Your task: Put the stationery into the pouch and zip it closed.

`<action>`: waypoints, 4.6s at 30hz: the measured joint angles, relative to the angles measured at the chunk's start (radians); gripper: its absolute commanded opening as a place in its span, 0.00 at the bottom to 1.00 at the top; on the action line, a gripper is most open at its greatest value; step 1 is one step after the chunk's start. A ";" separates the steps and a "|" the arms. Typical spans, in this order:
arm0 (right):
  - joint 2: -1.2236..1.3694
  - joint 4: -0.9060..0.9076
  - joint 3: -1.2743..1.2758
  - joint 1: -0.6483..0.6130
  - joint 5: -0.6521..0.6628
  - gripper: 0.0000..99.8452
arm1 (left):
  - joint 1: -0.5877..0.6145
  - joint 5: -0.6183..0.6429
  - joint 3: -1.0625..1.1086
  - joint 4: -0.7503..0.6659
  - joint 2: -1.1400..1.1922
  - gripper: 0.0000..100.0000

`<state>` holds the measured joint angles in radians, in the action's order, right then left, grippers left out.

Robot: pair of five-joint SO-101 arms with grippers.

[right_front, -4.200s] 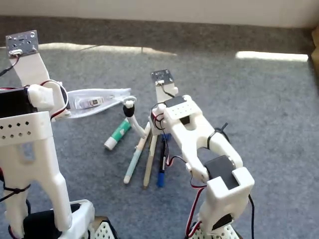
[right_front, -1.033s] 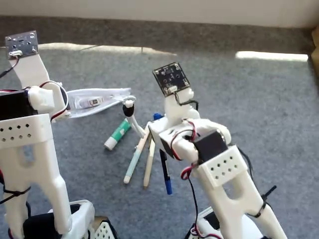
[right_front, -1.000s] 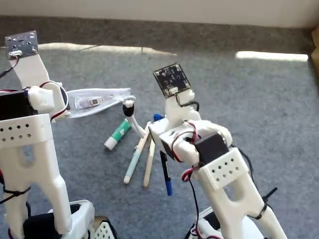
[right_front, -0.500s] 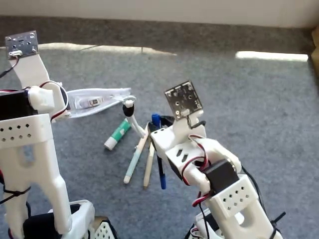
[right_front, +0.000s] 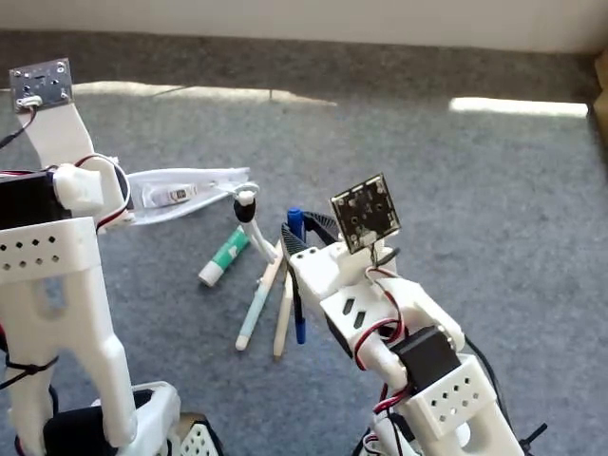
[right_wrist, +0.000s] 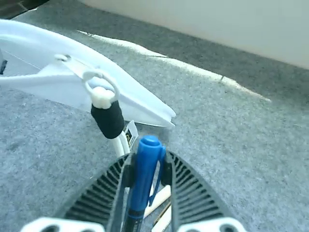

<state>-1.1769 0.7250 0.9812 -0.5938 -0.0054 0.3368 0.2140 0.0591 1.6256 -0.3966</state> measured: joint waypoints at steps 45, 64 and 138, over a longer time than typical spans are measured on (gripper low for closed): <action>-0.120 -0.526 0.068 -0.245 0.000 0.01 | 0.000 0.000 0.000 0.000 0.000 0.01; -0.120 -0.858 0.068 -0.344 0.356 0.01 | 0.000 0.000 0.000 0.000 0.000 0.01; 0.080 -0.382 -0.061 -0.267 0.341 0.12 | 0.000 0.000 0.000 0.000 0.000 0.01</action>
<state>-1.0971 0.3429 0.9198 -0.8608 0.3353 0.3368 0.2140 0.0591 1.6256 -0.3966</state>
